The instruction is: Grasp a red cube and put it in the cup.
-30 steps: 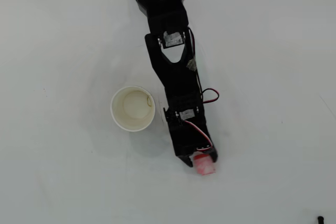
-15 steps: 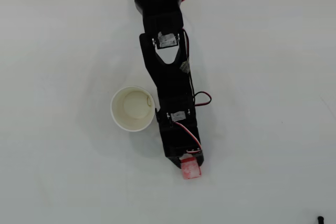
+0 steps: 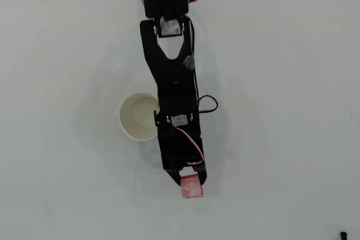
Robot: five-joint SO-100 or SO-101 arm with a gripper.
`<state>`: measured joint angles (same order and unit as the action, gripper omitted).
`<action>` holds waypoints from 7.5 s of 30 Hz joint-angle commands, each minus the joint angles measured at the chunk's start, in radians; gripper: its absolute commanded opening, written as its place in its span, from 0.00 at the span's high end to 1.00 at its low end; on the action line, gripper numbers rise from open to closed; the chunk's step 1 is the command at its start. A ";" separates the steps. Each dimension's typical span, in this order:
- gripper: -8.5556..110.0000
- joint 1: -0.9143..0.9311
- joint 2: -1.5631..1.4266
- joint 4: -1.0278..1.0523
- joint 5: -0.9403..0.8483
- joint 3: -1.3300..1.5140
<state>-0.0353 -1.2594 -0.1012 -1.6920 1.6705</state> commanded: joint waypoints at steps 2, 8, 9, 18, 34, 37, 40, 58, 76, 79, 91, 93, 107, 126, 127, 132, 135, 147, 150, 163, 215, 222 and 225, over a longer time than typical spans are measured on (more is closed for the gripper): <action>0.85 0.021 -0.212 0.000 -0.002 0.034; 0.85 0.049 -0.360 0.008 -0.002 0.140; 0.85 0.055 -0.387 0.009 -0.002 0.158; 0.85 0.124 -0.588 0.023 -0.002 0.314; 0.85 0.193 -0.882 0.081 -0.002 0.531; 0.85 0.209 -0.919 0.091 -0.002 0.558; 0.85 0.222 -0.956 0.112 -0.002 0.583; 0.85 0.313 -1.140 0.186 0.000 0.718; 0.85 0.356 -1.180 0.146 0.002 0.790; 0.85 0.356 -1.149 0.133 0.002 0.764; 0.85 0.347 -1.032 0.114 0.034 0.646; 0.85 0.347 -1.034 0.123 0.037 0.635; 0.85 0.345 -1.206 0.295 0.046 0.684; 0.85 0.264 -1.341 0.351 0.048 0.778; 0.85 0.261 -1.345 0.351 0.048 0.781; 0.85 0.252 -1.379 0.359 0.048 0.805; 0.85 0.250 -1.402 0.368 0.048 0.824; 0.85 0.245 -1.468 0.399 0.048 0.876; 0.84 0.247 -1.468 0.399 0.048 0.876; 0.69 0.267 -1.470 0.402 0.048 0.874; 0.92 0.630 -1.697 0.957 1.238 0.950; 0.93 0.617 -1.738 1.015 1.345 0.997; 0.93 0.612 -1.755 1.048 1.364 1.015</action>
<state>0.5829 -2.9959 0.9235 -0.3590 2.6891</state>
